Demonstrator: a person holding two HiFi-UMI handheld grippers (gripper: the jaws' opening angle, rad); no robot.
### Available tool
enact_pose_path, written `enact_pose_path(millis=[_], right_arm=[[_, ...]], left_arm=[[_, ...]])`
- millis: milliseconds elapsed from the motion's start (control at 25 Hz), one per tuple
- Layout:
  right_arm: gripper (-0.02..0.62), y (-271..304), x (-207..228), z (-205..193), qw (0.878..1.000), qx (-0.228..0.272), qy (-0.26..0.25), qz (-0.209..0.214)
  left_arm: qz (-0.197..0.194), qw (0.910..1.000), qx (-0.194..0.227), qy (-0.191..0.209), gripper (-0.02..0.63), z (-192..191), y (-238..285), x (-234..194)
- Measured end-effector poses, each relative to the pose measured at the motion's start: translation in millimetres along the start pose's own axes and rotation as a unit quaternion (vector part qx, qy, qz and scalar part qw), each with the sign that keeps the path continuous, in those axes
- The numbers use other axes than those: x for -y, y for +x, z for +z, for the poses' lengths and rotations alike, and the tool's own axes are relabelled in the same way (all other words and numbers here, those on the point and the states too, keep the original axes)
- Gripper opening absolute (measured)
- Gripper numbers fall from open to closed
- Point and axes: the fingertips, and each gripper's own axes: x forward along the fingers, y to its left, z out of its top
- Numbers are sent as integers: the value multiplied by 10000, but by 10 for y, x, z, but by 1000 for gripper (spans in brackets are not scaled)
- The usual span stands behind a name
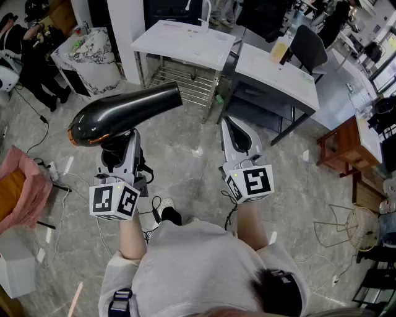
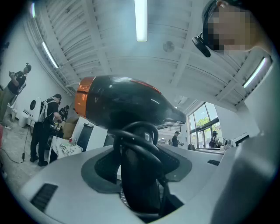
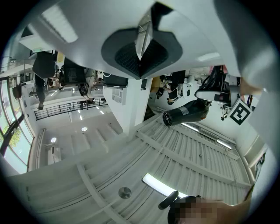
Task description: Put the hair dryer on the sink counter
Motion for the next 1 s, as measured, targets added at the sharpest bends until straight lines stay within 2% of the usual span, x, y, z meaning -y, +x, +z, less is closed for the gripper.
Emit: enact_pose_path(millis=[440, 760, 1000], right_arm=[[11, 285, -101, -44, 10000, -19, -28, -30], [11, 538, -95, -182, 9995, 181, 107, -253], [11, 1112, -174, -165, 9991, 179, 68, -366]], left_arm=[[-63, 10000, 49, -25, 244, 54, 141, -260], [-240, 9997, 66, 57, 244, -50, 360, -509], [-464, 9989, -11, -54, 244, 77, 797, -906]])
